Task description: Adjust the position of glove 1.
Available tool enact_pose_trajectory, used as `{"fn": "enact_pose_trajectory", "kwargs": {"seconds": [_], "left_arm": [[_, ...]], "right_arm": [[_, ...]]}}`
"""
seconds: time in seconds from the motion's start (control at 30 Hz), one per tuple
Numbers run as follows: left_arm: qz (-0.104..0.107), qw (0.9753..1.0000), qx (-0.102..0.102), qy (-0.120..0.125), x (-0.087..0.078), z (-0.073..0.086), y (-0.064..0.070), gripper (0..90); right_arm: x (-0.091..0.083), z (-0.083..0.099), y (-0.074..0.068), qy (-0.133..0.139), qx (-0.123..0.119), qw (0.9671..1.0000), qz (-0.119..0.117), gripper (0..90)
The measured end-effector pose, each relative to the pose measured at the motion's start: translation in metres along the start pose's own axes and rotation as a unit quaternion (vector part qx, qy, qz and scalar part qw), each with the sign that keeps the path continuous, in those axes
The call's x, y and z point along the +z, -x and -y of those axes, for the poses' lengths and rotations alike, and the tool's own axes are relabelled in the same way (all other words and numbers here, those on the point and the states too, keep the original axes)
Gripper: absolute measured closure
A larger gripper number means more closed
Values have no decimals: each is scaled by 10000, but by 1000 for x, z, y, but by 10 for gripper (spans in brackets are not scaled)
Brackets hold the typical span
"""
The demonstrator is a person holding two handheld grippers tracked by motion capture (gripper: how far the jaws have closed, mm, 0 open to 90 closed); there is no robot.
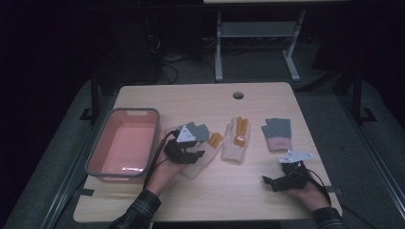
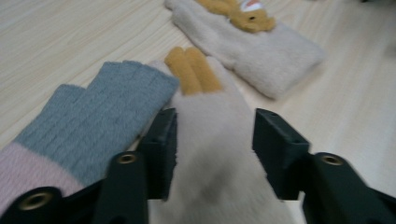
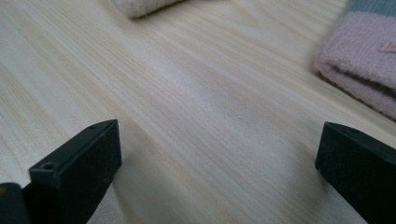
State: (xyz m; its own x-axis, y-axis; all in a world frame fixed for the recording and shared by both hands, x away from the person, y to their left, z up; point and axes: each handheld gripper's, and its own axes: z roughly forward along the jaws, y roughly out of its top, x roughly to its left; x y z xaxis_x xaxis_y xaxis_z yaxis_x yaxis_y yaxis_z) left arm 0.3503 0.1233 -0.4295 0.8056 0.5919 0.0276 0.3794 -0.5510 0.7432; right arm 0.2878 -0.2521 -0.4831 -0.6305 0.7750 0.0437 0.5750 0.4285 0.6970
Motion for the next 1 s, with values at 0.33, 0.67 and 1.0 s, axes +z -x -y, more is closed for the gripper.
{"fn": "enact_pose_trajectory", "kwargs": {"seconds": [0.33, 0.67, 1.0], "left_arm": [[112, 9982, 84, -577, 28, 11, -3, 499], [227, 9989, -20, -417, 18, 10, -3, 809], [369, 9993, -34, 58, -11, 3, -2, 837]], "right_arm": [[0, 1, 0, 25, -151, 9999, -48, 0], [-1, 1, -1, 14, -181, 9998, -81, 0], [-1, 1, -1, 10, -181, 9998, -93, 0]]}}
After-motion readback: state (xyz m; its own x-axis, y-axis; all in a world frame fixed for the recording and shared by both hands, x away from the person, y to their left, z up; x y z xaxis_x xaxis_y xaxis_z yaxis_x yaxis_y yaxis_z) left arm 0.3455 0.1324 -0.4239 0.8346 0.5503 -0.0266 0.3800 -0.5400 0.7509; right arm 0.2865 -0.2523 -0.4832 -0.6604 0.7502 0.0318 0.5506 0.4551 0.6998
